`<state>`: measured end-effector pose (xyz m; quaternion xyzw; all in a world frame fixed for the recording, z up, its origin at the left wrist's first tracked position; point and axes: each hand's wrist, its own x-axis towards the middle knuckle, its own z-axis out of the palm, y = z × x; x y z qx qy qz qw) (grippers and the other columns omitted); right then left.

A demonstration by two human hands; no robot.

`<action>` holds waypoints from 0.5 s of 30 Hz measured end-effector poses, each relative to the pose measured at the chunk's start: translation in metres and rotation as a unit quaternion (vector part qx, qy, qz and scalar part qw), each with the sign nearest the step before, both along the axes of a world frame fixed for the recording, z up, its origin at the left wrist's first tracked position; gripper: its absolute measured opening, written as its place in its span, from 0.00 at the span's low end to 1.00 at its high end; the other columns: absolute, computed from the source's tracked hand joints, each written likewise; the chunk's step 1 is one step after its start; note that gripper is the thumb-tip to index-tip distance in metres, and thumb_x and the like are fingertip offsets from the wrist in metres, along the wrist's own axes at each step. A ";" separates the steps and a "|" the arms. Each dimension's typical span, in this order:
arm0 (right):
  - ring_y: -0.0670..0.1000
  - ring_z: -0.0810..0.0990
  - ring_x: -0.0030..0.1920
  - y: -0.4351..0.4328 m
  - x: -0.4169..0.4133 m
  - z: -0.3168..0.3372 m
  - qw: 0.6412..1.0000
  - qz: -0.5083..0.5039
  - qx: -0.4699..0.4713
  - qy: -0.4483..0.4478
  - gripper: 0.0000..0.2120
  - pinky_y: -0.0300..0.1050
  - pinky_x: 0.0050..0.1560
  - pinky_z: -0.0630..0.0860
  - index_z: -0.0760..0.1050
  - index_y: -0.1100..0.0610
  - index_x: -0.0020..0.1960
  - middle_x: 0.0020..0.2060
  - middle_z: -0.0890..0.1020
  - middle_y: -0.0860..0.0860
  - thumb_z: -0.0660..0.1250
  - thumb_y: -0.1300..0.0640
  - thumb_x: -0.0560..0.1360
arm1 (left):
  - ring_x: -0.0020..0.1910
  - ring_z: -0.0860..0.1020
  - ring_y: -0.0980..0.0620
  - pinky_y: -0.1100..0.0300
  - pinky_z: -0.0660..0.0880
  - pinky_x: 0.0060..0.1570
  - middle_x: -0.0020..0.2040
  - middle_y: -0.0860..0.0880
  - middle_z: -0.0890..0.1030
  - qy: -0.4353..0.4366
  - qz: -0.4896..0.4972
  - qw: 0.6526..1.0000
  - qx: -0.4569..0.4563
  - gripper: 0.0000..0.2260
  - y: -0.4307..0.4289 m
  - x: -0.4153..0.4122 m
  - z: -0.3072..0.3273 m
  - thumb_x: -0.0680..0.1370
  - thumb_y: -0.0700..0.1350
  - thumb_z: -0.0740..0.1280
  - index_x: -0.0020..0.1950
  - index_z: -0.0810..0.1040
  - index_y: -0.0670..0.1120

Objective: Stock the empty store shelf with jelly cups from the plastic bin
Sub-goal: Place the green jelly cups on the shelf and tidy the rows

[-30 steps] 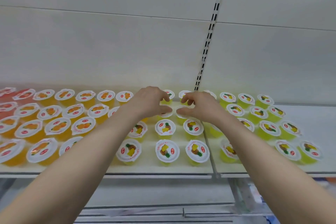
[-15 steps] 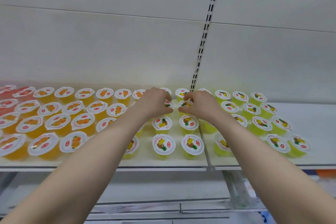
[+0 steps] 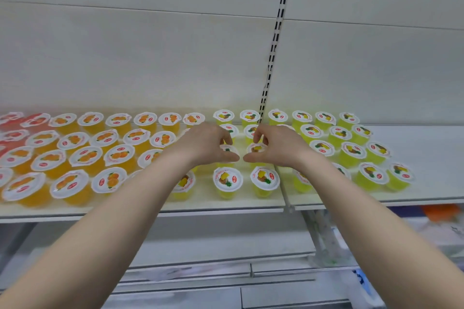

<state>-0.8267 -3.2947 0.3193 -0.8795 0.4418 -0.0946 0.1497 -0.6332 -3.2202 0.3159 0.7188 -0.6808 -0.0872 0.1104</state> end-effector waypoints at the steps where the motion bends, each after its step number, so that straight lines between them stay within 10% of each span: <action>1: 0.48 0.75 0.42 0.002 0.000 0.000 1.000 -0.003 -0.009 0.001 0.21 0.45 0.37 0.70 0.73 0.48 0.50 0.39 0.74 0.41 0.73 0.38 0.64 | 0.48 0.78 0.53 0.55 0.77 0.48 0.51 0.54 0.81 -0.001 0.003 1.000 0.002 0.22 0.001 -0.002 0.000 0.68 0.65 0.70 0.56 0.80 0.54; 15: 0.51 0.76 0.50 0.010 -0.001 -0.003 0.997 -0.053 -0.049 0.019 0.21 0.46 0.42 0.72 0.75 0.49 0.53 0.48 0.79 0.47 0.71 0.37 0.67 | 0.60 0.76 0.49 0.58 0.72 0.52 0.61 0.51 0.80 -0.003 -0.002 1.000 -0.025 0.25 0.007 -0.015 -0.005 0.71 0.57 0.70 0.66 0.76 0.52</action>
